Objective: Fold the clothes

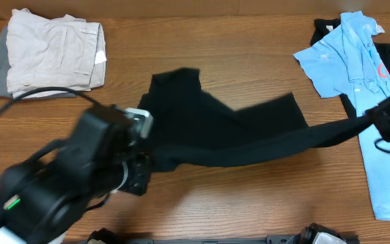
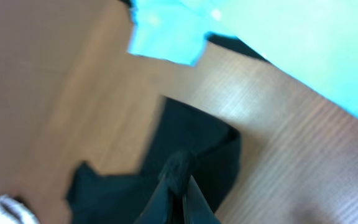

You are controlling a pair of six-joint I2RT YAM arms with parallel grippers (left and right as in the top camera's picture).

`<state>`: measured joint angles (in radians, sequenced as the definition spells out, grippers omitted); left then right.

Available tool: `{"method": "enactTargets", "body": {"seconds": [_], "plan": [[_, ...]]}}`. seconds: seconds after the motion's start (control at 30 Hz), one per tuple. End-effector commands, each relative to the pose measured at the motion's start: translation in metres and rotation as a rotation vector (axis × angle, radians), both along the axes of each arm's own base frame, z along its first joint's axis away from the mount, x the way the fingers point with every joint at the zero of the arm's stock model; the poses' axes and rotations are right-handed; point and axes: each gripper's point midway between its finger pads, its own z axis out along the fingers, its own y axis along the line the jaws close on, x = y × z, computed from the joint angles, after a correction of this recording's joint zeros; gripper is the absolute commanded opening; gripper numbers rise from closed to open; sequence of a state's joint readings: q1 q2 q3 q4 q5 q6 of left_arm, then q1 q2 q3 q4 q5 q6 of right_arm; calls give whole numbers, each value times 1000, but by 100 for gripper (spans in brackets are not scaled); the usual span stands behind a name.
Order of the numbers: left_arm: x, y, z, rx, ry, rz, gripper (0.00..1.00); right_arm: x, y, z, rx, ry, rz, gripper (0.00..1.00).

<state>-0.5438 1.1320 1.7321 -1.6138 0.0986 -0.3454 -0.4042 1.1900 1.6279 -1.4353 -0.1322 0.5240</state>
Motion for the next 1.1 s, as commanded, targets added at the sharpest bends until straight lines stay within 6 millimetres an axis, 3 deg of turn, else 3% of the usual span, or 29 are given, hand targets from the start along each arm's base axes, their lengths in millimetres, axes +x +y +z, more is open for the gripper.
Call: {"method": "enactTargets", "body": {"seconds": [0.0,0.27,0.4,0.5,0.57,0.67,0.83,0.93,1.0,1.07], "plan": [[-7,7,46,-69,-143,7,4,-19,21,57,-52,-173,79,4],[-9,15,120,-191,-385,35,4,-45,52,125,-63,-353,172,4],[19,27,137,-152,-500,150,4,-35,54,143,-59,-429,189,4],[50,24,147,-107,-566,194,4,-12,45,150,-55,-460,174,4],[74,19,150,-61,-605,204,4,7,37,149,-44,-463,166,4],[125,13,137,39,-605,263,4,47,30,140,8,-450,209,4],[231,16,94,144,-567,330,4,120,28,120,92,-458,316,4],[292,19,70,159,-577,296,4,160,45,116,130,-513,447,4],[318,28,66,191,-606,290,4,176,59,123,126,-586,561,4],[333,42,80,193,-651,327,4,182,58,135,115,-634,561,4]]}}
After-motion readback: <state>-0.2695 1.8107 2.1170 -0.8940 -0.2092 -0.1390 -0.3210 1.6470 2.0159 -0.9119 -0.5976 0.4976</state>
